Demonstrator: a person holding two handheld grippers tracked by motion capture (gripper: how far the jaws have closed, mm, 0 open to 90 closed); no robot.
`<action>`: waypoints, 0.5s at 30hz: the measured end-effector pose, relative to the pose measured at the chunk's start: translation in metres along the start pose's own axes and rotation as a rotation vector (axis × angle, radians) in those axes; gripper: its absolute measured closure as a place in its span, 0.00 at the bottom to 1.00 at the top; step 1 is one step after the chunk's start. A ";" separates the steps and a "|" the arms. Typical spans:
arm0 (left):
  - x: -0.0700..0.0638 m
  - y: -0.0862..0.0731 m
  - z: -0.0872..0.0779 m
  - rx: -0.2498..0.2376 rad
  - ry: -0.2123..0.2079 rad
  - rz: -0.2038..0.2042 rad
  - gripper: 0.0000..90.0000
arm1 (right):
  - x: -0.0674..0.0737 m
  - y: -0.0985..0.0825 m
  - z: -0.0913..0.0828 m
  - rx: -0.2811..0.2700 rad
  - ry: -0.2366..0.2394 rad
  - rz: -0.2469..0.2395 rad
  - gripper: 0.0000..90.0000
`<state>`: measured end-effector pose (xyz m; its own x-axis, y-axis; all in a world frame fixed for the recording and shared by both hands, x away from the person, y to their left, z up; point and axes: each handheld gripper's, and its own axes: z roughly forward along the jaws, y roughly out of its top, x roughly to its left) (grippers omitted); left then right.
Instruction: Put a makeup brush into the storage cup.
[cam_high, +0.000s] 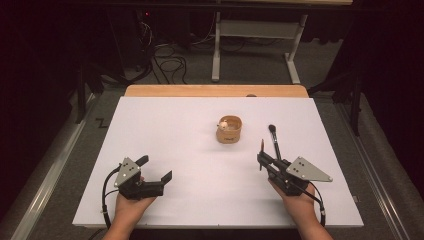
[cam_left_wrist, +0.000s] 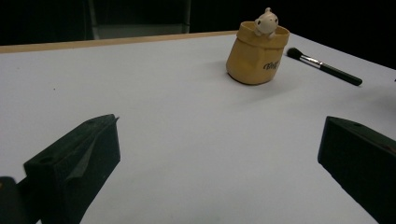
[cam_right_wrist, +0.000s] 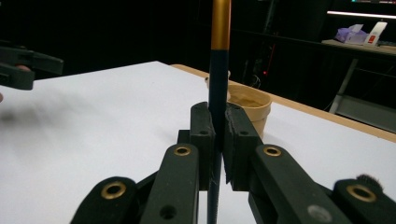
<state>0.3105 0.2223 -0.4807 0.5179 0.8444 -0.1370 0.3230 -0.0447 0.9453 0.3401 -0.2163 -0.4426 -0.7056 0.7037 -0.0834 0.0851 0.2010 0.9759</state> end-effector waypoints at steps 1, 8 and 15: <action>0.000 0.000 -0.001 -0.007 0.000 -0.003 0.00 | -0.002 0.000 0.001 0.005 0.000 0.004 0.94; 0.001 0.001 -0.003 -0.011 -0.006 0.000 0.00 | -0.015 0.004 0.014 0.004 -0.018 0.042 0.94; -0.001 0.002 -0.005 -0.018 -0.027 0.007 0.00 | -0.017 0.010 0.033 -0.010 -0.025 0.071 0.94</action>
<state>0.3069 0.2238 -0.4773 0.5414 0.8294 -0.1380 0.3053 -0.0410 0.9514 0.3765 -0.2035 -0.4377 -0.6805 0.7325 -0.0188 0.1272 0.1433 0.9815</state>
